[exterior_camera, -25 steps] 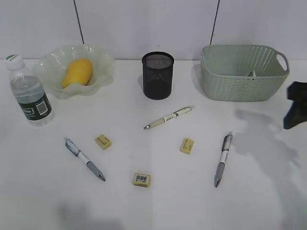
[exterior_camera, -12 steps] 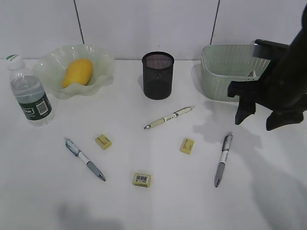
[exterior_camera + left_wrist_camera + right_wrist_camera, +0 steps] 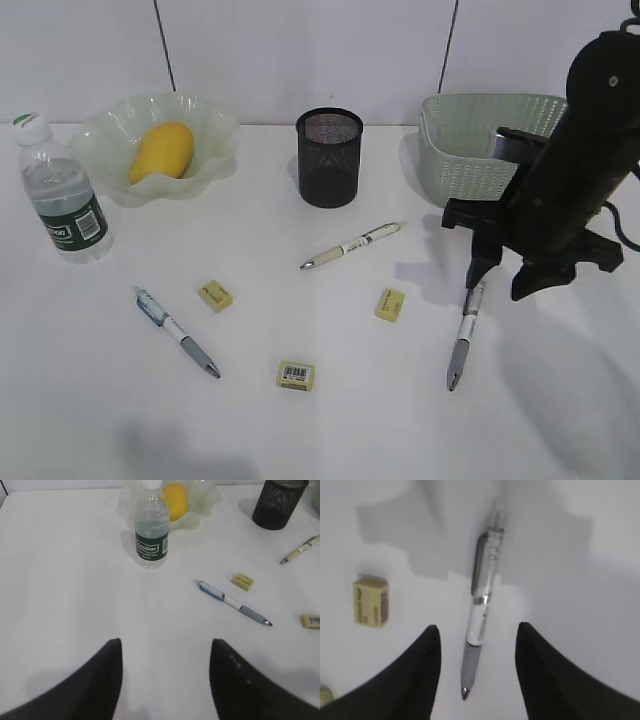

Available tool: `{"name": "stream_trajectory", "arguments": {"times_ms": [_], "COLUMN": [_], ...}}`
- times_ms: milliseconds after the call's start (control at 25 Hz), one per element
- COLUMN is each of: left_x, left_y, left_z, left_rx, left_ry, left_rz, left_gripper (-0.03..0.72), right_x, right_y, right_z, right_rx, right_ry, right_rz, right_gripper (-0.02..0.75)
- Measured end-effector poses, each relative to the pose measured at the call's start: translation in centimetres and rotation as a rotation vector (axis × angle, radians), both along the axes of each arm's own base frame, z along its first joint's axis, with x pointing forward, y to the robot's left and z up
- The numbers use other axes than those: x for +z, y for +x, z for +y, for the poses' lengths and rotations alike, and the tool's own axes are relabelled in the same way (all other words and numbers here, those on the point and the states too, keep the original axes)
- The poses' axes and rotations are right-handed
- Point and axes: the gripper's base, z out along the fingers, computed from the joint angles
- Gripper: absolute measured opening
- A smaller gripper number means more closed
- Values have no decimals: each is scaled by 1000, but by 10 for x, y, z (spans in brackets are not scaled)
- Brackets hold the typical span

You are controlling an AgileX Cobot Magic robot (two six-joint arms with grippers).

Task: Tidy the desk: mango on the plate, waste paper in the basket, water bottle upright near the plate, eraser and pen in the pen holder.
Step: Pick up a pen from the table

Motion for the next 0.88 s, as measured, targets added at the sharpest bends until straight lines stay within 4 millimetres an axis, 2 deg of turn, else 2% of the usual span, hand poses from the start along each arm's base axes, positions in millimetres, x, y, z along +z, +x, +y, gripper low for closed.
{"name": "stream_trajectory", "arguments": {"times_ms": [360, 560, 880], "left_x": [0, 0, 0], "left_y": [0, 0, 0], "left_z": [0, 0, 0], "left_rx": [0, 0, 0], "left_ry": [1, 1, 1], "left_rz": [0, 0, 0], "left_gripper": [424, 424, 424], "right_x": [-27, -38, -46], "right_y": [8, 9, 11], "right_z": [3, 4, 6], "right_rx": [-19, -51, -83], "right_ry": [-2, -2, 8], "right_rz": [33, 57, 50], "right_gripper": [379, 341, 327]}}
